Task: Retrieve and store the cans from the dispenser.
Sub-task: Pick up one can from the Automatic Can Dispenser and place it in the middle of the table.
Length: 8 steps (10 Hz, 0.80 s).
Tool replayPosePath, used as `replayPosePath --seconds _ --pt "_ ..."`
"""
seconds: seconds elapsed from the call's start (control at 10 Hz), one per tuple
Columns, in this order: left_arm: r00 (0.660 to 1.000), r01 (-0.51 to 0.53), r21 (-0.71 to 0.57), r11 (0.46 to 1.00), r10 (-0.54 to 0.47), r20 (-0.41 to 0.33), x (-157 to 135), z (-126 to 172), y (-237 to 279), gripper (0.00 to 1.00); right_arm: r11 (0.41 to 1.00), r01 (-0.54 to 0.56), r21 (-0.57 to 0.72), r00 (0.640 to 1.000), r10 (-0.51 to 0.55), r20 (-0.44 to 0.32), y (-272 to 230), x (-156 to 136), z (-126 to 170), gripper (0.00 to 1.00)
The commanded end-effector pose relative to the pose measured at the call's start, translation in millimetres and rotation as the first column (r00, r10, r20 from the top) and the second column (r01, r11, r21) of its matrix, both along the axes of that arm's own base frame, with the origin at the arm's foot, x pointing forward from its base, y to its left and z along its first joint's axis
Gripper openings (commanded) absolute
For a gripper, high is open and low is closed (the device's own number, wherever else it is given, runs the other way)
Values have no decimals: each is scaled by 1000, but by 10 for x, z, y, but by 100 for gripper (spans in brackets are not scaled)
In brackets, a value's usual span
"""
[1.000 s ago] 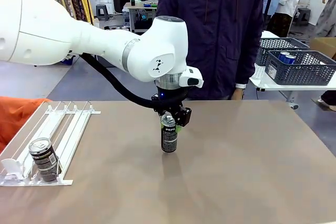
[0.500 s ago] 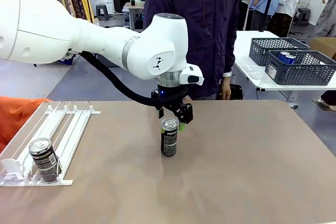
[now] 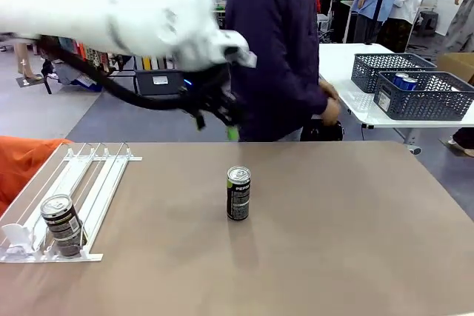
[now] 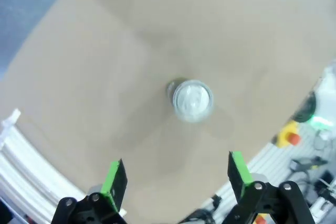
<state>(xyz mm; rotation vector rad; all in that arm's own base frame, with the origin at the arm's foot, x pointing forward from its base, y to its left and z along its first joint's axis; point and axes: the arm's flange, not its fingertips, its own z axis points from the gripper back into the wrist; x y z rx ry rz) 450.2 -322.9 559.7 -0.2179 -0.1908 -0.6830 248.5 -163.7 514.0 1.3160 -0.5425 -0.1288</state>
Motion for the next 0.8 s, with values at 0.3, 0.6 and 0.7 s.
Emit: replayPosePath --seconds 0.3,0.6,0.7 --pt "936 -350 -408 843 325 -131 -550 174 2979 100 1000 6 21 1000 -6 29 8 29 39 100" --pt "920 -383 -703 599 321 -227 -864 -401 3828 100 1000 6 21 1000 -6 29 8 29 39 100" --pt "918 -388 -734 558 306 -252 -895 -573 3884 100 1000 6 21 1000 -6 29 8 29 39 100"
